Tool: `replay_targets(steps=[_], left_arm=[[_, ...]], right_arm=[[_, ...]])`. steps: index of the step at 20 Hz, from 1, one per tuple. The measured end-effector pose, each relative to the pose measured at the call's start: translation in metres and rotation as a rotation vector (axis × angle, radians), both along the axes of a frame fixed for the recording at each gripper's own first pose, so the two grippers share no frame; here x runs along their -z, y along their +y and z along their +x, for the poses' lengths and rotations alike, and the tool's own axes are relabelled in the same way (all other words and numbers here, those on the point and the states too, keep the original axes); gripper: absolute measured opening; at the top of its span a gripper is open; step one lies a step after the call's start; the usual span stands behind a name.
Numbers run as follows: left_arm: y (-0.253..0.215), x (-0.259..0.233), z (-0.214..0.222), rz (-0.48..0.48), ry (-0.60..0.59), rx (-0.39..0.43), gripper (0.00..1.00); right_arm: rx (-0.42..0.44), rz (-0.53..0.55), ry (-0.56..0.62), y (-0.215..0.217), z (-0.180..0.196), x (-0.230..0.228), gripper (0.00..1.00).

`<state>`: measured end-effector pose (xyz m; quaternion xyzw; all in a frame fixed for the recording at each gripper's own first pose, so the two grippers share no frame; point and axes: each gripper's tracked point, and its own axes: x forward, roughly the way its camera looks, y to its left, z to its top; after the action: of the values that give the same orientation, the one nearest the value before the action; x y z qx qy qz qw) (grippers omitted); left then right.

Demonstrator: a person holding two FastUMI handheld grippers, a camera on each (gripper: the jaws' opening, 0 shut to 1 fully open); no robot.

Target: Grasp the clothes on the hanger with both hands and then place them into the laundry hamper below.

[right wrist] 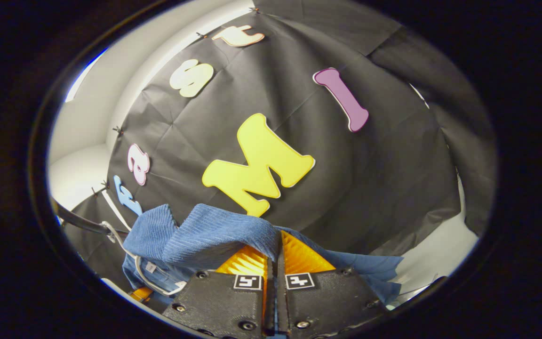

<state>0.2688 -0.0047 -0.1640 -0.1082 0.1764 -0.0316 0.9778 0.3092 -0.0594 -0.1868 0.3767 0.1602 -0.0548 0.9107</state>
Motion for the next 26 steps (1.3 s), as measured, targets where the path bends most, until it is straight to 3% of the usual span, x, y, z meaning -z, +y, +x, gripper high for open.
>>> replay_targets(steps=[5, 10, 12, 15, 26], left_arm=[[0.01, -0.002, 0.013, 0.027, 0.006, 0.006, 0.07], [0.012, 0.001, 0.025, 0.078, 0.013, 0.088, 0.07], [0.011, 0.009, 0.035, 0.074, 0.035, 0.119, 0.01], [0.009, 0.021, 0.04, 0.063, 0.052, 0.176, 0.02], [0.029, 0.081, 0.013, -0.01, 0.141, 0.119, 0.01]], right_arm=[[0.007, -0.035, -0.046, -0.019, 0.008, -0.023, 0.05], [0.011, -0.091, -0.043, -0.035, 0.026, -0.027, 0.05], [0.0, -0.092, -0.019, -0.034, 0.032, -0.017, 0.05], [-0.034, -0.083, 0.021, -0.026, 0.035, 0.004, 0.05], [-0.046, -0.032, 0.181, -0.015, 0.003, 0.089, 0.06]])
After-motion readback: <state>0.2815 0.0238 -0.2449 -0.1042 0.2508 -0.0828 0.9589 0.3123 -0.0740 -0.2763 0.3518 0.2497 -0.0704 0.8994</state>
